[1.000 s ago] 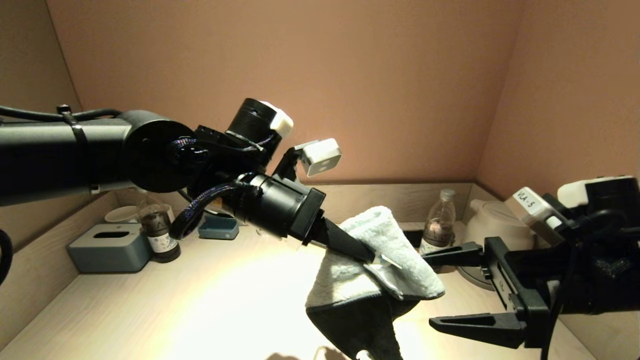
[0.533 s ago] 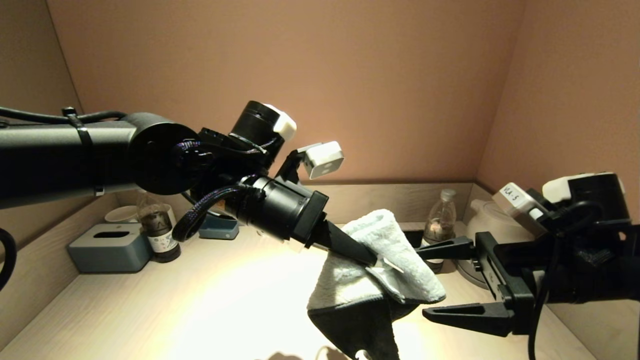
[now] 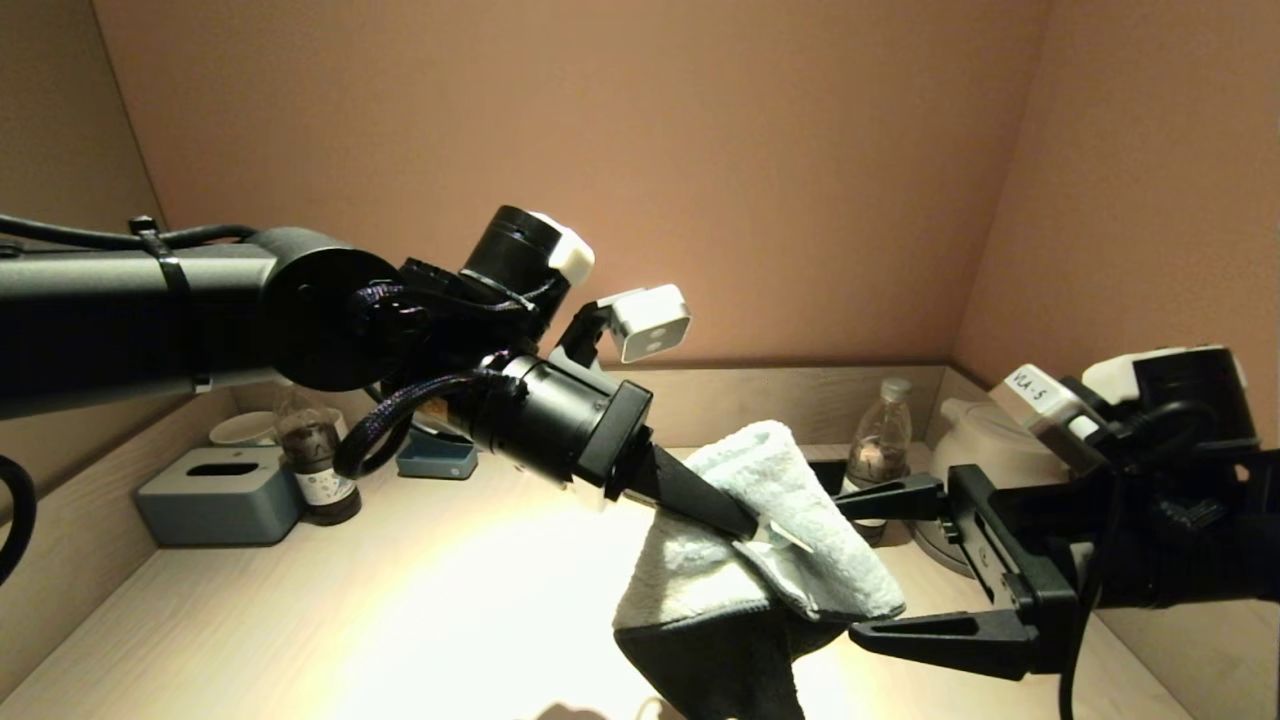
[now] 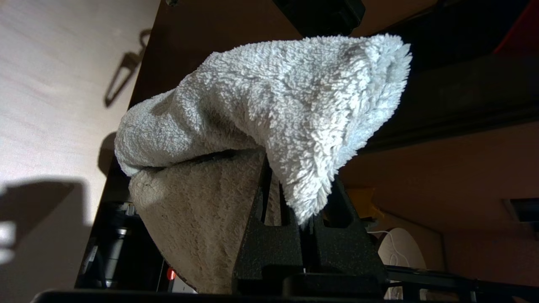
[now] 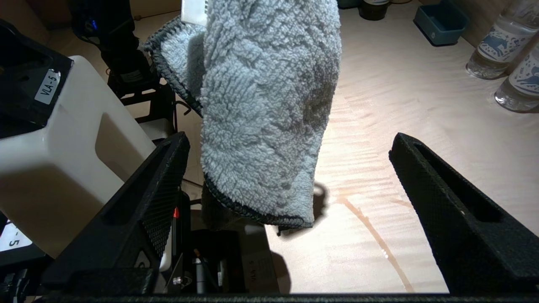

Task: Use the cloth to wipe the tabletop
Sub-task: Hand it to the other hand

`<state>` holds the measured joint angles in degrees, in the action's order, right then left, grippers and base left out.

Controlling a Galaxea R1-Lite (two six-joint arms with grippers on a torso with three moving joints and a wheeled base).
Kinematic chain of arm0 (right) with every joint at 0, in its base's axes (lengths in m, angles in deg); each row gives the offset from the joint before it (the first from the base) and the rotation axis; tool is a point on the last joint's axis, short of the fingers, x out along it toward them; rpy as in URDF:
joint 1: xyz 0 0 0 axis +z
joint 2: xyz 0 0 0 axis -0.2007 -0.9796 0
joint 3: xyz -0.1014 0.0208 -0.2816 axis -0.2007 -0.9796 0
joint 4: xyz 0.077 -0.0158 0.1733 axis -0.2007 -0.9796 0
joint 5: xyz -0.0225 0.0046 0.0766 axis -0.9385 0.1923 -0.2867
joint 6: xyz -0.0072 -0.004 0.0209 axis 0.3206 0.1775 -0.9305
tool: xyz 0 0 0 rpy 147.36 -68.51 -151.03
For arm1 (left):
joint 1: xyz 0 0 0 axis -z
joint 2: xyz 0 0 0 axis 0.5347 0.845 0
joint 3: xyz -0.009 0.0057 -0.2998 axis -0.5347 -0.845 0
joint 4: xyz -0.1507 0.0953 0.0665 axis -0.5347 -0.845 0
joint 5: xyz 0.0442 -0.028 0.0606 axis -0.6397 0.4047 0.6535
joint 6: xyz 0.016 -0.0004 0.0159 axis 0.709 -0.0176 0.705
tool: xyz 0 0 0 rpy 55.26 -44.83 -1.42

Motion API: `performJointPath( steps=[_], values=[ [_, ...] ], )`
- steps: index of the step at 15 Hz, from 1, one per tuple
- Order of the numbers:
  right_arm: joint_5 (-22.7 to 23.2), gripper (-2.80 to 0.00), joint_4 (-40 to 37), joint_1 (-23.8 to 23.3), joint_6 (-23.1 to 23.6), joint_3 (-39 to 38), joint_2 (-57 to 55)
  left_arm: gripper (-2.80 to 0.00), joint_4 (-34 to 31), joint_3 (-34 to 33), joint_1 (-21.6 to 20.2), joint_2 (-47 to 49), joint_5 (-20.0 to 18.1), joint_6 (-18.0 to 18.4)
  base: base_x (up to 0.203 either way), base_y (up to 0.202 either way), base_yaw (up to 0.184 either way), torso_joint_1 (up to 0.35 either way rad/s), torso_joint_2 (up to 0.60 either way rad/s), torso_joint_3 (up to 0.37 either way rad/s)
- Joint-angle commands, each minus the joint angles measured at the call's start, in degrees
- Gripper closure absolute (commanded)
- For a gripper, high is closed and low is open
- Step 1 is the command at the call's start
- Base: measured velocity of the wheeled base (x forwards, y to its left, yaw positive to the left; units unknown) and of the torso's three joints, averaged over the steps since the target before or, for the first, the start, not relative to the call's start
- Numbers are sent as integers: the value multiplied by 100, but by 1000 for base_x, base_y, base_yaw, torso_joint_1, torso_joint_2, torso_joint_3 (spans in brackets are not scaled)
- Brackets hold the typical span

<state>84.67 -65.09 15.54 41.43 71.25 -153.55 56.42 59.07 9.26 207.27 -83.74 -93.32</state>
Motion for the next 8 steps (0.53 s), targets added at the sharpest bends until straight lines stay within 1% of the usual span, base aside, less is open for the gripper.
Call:
performJointPath(
  steps=[1,3,4,5,8],
  values=[
    [48,-280,7,26,22,-10,68,0,-11,30,-1,15,-55,-10,0,0,0,0,0,0],
    [92,-280,24,26,22,-10,94,0,-11,39,-1,15,-108,-10,0,0,0,0,0,0],
    [180,-280,104,31,22,-57,130,0,-9,44,-1,24,-209,-10,0,0,0,0,0,0],
    [232,0,174,34,22,-98,156,0,-2,48,-1,41,-292,-10,0,0,0,0,0,0],
    [232,0,214,48,22,-140,161,0,-6,116,-1,95,-292,-19,0,0,0,0,0,0]
  ],
)
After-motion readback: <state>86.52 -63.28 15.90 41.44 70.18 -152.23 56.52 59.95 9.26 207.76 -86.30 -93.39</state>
